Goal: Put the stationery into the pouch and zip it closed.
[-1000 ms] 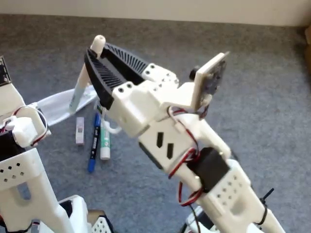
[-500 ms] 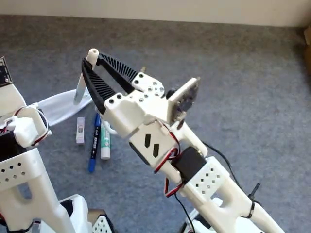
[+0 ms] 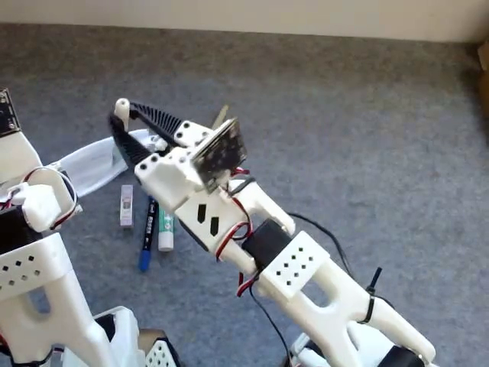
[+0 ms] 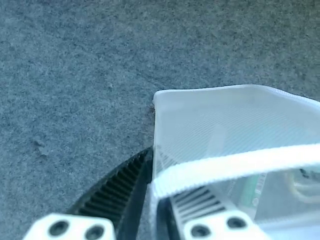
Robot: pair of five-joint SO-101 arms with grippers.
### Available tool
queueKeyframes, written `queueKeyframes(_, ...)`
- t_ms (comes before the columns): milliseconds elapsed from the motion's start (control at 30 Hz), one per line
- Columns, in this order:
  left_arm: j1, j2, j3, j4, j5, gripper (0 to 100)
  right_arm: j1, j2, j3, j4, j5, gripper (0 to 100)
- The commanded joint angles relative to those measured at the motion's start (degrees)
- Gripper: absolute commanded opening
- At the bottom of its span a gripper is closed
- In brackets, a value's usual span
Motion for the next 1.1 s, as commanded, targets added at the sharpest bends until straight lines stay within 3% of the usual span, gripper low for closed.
queueKeyframes(0,-1.0,1.0,0.7,-0.6,0.5,1,-2.2,-0.5,-1.6,3.6,4.0,0.5)
queueKeyframes(133,-1.0,1.0,0.7,-0.6,0.5,1,-3.6,-0.5,-2.2,14.2,4.3,0.5)
queueKeyframes(233,-1.0,1.0,0.7,-0.6,0.4,1,-3.6,-0.2,-4.4,16.3,4.3,0.9)
queueKeyframes(367,-1.0,1.0,0.7,-0.6,0.4,1,-2.6,0.0,-6.5,17.5,4.1,2.2)
queueKeyframes(533,-1.0,1.0,0.7,-0.7,0.4,1,-2.2,-0.5,-6.3,17.5,4.0,15.1)
queueKeyframes(833,-1.0,1.0,0.7,-0.7,0.4,1,-1.0,-0.5,-6.6,17.5,3.9,15.9)
queueKeyframes(967,-1.0,1.0,0.7,-0.7,0.4,1,1.3,-0.6,-8.7,18.4,-0.8,15.9)
queueKeyframes(1067,-1.0,1.0,0.7,-0.7,0.4,1,3.6,0.1,-15.4,27.3,-4.4,15.9)
